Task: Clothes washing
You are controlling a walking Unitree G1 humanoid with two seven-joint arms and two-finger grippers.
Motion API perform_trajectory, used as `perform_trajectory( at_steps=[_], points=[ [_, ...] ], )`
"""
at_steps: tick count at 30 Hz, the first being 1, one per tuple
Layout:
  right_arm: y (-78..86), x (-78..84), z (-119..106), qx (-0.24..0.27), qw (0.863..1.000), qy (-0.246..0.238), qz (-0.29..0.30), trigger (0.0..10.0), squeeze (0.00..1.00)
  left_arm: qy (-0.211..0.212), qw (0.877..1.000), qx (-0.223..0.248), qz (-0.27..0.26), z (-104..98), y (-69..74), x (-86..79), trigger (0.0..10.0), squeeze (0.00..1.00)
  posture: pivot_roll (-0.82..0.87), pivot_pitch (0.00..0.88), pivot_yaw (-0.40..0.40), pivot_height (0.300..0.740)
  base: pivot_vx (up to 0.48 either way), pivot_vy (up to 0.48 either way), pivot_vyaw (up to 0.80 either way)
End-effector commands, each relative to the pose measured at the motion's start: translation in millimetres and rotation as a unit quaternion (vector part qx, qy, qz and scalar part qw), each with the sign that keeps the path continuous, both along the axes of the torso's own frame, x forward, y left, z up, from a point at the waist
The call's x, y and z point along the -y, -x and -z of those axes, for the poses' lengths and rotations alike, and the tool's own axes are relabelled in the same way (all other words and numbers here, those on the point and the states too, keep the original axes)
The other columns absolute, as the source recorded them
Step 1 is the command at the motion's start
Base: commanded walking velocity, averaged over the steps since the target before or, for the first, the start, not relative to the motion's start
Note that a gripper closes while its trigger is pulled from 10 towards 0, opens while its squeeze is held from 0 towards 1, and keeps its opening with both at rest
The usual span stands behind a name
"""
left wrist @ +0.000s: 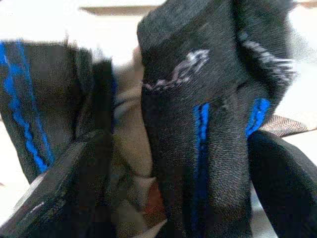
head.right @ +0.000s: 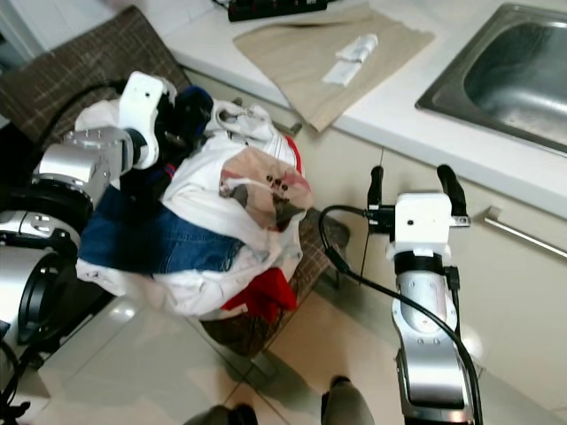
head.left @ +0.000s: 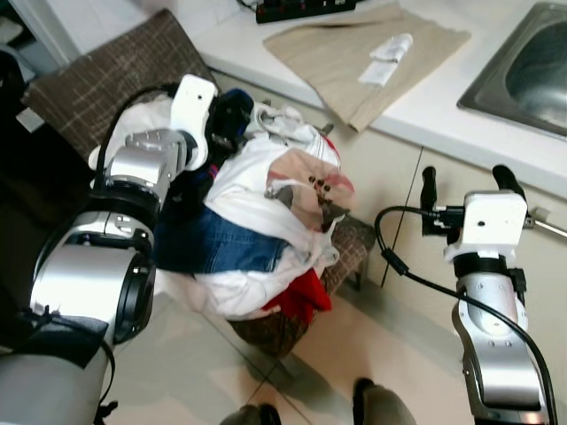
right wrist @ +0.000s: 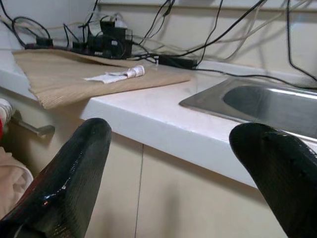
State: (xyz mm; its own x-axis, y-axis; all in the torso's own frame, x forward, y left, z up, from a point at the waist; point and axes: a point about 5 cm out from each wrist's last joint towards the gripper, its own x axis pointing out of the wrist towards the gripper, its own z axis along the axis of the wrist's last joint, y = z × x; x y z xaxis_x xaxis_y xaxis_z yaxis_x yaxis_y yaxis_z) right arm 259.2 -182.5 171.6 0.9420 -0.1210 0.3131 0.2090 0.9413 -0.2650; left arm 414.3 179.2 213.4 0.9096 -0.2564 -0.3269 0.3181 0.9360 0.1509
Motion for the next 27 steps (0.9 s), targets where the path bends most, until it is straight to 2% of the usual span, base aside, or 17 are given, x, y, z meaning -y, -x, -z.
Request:
perform_trajectory(
  at_steps=[1,2,7,8,9,11,12,13,21,27],
  points=[
    [0.1,-3.5,-4.3,0.003,1.000,0.000,-0.005,10.0,0.00,-0.011,1.000,-0.005,-0.022,1.7,1.0,-12.9,10.0,0.00,-0.24,0.127,0.191,0.740,0.000,0.000,0.00],
    [-1.4,-5.7,-4.5,0.000,1.000,-0.004,-0.017,10.0,0.00,-0.011,0.999,-0.021,-0.026,11.1,3.1,-14.7,10.0,0.00,-0.24,0.119,0.182,0.740,0.000,0.000,0.00],
    [-3.8,-10.1,-1.2,-0.013,0.999,-0.021,-0.041,10.0,0.00,-0.031,0.998,-0.037,-0.037,27.7,7.4,-20.3,9.9,0.00,-0.24,0.113,0.177,0.740,0.000,0.000,0.00],
    [-4.6,-11.2,0.1,-0.017,0.998,-0.026,-0.048,10.0,0.00,-0.037,0.998,-0.043,-0.033,32.6,8.8,-20.3,0.0,0.20,-0.24,0.108,0.174,0.740,0.000,0.000,0.00],
    [-4.6,-11.2,0.1,-0.017,0.998,-0.026,-0.048,10.0,0.00,-0.037,0.998,-0.043,-0.033,32.6,8.8,-20.3,0.0,0.20,-0.24,0.108,0.174,0.740,0.000,0.000,0.00],
    [-5.5,-10.8,0.9,-0.021,0.998,-0.028,-0.048,10.0,0.00,-0.041,0.998,-0.052,-0.020,40.5,11.0,-18.0,0.0,0.06,-0.24,0.108,0.174,0.740,0.000,0.000,0.00],
    [-5.5,-10.8,0.9,-0.021,0.998,-0.028,-0.048,10.0,0.00,-0.041,0.998,-0.052,-0.020,40.5,11.0,-18.0,0.0,0.06,-0.24,0.108,0.174,0.740,0.000,0.000,0.00],
    [-6.4,-8.6,1.2,-0.022,0.998,-0.032,-0.041,10.0,0.00,-0.039,0.998,-0.046,-0.010,43.0,11.5,-15.2,0.0,0.00,-0.24,0.105,0.175,0.740,0.000,0.000,0.00],
    [-7.3,-9.3,2.2,-0.026,0.998,-0.033,-0.042,10.0,0.00,-0.040,0.999,0.023,0.026,27.5,5.7,-0.4,0.0,0.00,-0.24,0.107,0.173,0.740,0.000,0.000,0.00],
    [-8.0,-10.3,3.6,-0.030,0.998,-0.033,-0.044,10.0,0.00,0.008,0.997,0.051,0.055,15.1,3.2,11.6,0.0,0.00,-0.24,0.108,0.171,0.740,0.000,0.000,0.00]
  ],
)
